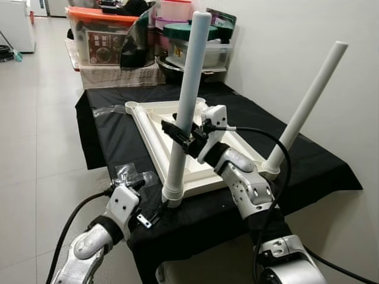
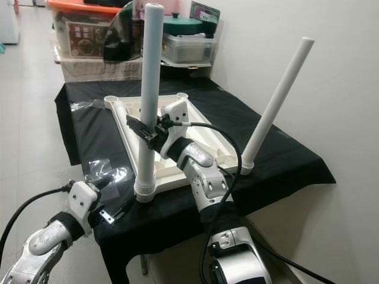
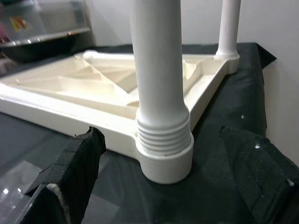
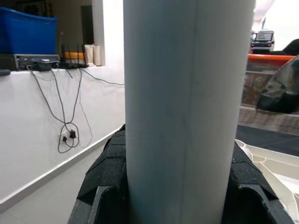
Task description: Building children table
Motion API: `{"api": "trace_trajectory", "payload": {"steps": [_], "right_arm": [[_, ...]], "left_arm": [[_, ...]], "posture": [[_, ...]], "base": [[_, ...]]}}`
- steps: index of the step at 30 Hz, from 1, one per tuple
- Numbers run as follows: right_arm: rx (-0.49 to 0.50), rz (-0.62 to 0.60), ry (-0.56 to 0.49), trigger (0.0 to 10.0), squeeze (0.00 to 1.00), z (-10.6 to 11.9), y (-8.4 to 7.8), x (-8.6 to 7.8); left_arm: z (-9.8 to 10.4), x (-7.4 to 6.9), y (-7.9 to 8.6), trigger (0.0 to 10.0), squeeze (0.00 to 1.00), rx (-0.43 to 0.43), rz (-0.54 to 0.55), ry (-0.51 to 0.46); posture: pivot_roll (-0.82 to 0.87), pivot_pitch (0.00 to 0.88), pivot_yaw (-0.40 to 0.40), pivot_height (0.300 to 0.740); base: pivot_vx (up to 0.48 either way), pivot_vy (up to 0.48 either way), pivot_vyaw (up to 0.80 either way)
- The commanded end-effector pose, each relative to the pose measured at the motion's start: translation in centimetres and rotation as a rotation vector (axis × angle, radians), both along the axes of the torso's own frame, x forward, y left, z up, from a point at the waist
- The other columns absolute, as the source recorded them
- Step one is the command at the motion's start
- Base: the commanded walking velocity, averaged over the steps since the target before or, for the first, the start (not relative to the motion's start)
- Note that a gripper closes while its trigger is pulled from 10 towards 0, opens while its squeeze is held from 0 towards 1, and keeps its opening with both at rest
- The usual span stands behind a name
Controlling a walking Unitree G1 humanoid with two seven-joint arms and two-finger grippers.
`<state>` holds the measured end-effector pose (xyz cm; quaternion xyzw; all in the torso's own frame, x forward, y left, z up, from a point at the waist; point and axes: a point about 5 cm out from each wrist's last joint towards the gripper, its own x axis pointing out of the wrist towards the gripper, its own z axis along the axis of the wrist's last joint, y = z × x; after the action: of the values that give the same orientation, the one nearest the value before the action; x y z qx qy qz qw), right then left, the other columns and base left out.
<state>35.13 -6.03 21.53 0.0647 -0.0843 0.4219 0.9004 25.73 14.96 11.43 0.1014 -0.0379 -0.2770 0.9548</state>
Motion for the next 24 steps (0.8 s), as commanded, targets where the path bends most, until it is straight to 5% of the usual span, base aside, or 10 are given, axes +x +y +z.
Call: {"api": "trace_trajectory", "payload": {"steps": [1, 3, 6, 9, 24], "right_arm": [[-0.109, -0.015, 0.217, 10.0, 0.00, -4.6, -1.5, 0.0], [-0.109, -0.015, 0.217, 10.0, 0.00, -4.6, -1.5, 0.0], [-0.077, 0.046, 0.112, 10.0, 0.00, -0.8, -1.9, 0.3], [-0.064, 0.085, 0.066, 10.0, 0.00, 0.7, -1.7, 0.1], [-0.069, 0.154, 0.032, 10.0, 0.00, 1.6, -1.3, -0.6]], "left_arm": [[0.1, 0.3, 0.0, 10.0, 0.00, 0.003, -0.019, 0.013], [0.1, 0.3, 0.0, 10.0, 0.00, 0.003, -0.019, 0.013], [0.5, 0.4, 0.0, 10.0, 0.00, 0.004, -0.019, 0.000], [0.5, 0.5, 0.2, 10.0, 0.00, 0.001, -0.024, 0.003], [0.1, 0.3, 0.4, 10.0, 0.00, -0.006, -0.010, 0.015]], "posture": [[0.04, 0.000, -0.112, 0.740], [0.04, 0.000, -0.112, 0.740], [0.04, 0.000, -0.114, 0.740], [0.04, 0.000, -0.115, 0.740], [0.05, 0.000, -0.127, 0.740]], "base": [[0.000, 0.000, 0.00], [0.000, 0.000, 0.00], [0.000, 0.000, 0.00], [0.000, 0.000, 0.00], [0.000, 0.000, 0.00]]}}
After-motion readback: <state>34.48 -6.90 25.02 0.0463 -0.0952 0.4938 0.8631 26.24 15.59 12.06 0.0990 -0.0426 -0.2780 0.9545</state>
